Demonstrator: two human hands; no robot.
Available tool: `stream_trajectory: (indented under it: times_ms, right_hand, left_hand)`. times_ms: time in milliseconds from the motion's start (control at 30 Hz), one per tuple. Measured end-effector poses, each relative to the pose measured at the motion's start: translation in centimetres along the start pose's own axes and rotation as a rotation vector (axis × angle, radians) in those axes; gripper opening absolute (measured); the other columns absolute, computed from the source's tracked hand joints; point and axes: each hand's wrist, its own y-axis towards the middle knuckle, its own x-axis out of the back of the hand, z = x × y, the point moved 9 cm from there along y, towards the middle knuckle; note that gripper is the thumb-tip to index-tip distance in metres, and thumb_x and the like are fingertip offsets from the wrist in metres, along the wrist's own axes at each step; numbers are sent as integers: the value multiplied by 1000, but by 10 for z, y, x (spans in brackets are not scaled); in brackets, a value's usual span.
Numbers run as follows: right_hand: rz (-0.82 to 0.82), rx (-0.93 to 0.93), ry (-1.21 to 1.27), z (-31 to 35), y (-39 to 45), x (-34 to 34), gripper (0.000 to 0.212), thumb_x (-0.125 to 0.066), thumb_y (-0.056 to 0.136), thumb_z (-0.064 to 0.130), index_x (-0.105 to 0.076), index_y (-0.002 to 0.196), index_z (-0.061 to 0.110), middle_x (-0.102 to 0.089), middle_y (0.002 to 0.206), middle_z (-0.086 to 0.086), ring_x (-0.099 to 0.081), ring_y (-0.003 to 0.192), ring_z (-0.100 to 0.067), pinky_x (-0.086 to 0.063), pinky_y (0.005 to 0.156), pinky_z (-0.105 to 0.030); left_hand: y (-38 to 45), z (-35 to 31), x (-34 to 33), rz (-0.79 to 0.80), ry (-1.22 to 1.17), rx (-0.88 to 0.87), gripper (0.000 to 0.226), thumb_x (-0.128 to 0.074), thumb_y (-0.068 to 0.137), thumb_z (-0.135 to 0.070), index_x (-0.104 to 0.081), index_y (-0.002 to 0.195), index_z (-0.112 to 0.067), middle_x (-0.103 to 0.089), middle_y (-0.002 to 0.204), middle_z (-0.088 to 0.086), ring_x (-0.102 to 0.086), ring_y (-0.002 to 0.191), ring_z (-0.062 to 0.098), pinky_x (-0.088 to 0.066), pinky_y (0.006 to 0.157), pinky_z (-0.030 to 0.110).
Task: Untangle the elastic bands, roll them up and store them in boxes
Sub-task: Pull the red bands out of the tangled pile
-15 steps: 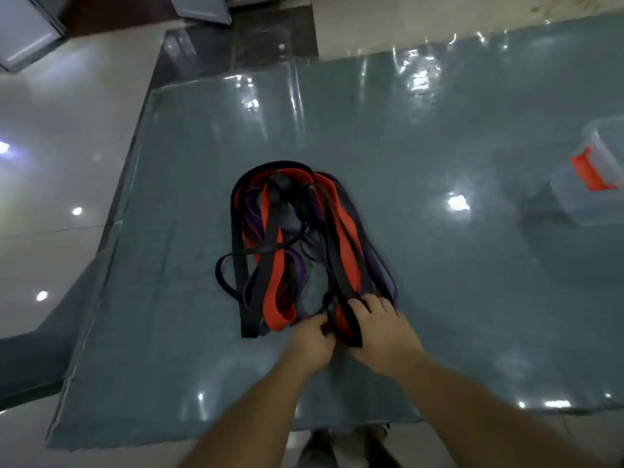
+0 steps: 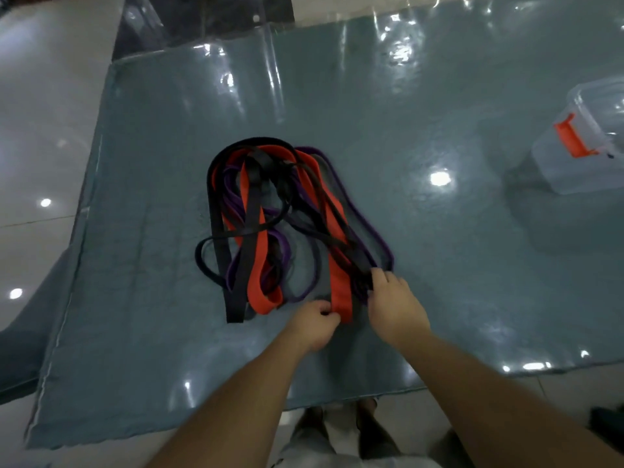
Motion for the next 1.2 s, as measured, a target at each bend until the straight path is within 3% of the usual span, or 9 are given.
stream_trajectory:
  times_ms: [200,300,433,567,733,900,1000,1100,1200]
  right_hand:
    - [-205,-170,214,-37,10,39,21,-53,95,4,-53,115,1,-61,115,-25,-59,106,-48,-48,86,-52]
    - [-203,-283,258,-58,14,56,28,-53,99,11,-49,124,0,-59,123,-26,-58,114,-49,-48,91,-54]
    - [-120,-355,210,-72,15,71,44,-56,99,16,-42,138,1,-54,136,-27,-52,126,-49,-45,101,-51]
    - [-201,-142,119,-34,10,98,61,-69,89,21,-45,143,3,-52,135,-25,-49,123,-47,-44,103,-50]
    - [-111,176,244,44,9,137,75,-70,89,36,-36,154,20,-52,142,-11,-50,132,-34,-46,109,-48]
    - [-65,379,363,110,2,193,89,-79,83,43,-30,158,36,-52,141,1,-53,130,-18,-45,107,-31]
    - [-106,483,397,141,1,225,78,-76,82,42,-38,149,44,-60,135,6,-56,125,-13,-47,103,-31]
    - [-187,505,481,159,3,259,49,-71,91,37,-52,137,43,-71,108,11,-69,98,-9,-53,85,-27]
    - [-302,502,542,176,-1,296,18,-64,100,32,-63,118,34,-74,94,7,-71,86,-13,-56,79,-30]
  left_hand:
    - [-19,-19,6,-85,-74,-57,22,-65,98,-40,-67,92,-19,-74,91,3,-70,85,19,-52,68,25]
    - [-29,-29,28,-206,-205,-73,32,-66,93,-48,-68,87,-16,-74,84,4,-73,82,21,-60,81,35]
    - [-54,-57,74,-405,-215,-126,33,-70,96,-30,-63,65,-22,-62,62,-9,-53,53,-1,-40,55,12]
    - [-81,-99,114,-551,-253,-212,25,-71,93,-29,-67,76,-11,-62,65,0,-48,52,1,-40,54,16]
    - [-121,-163,159,-666,-249,-355,24,-73,91,-33,-64,71,-21,-59,61,-11,-51,52,-2,-41,53,13]
    - [-158,-220,202,-695,-162,-434,21,-77,87,-33,-69,72,-20,-65,61,-11,-60,57,1,-41,51,9]
    - [-185,-260,225,-679,-164,-524,28,-77,88,-29,-66,66,-18,-60,51,-10,-58,48,-3,-40,48,10]
    - [-206,-289,253,-707,-231,-584,30,-79,80,-42,-71,70,-15,-73,67,-1,-72,69,13,-60,69,36]
    - [-217,-301,276,-671,-451,-647,35,-82,78,-46,-68,79,-14,-76,75,4,-77,78,25,-64,81,44]
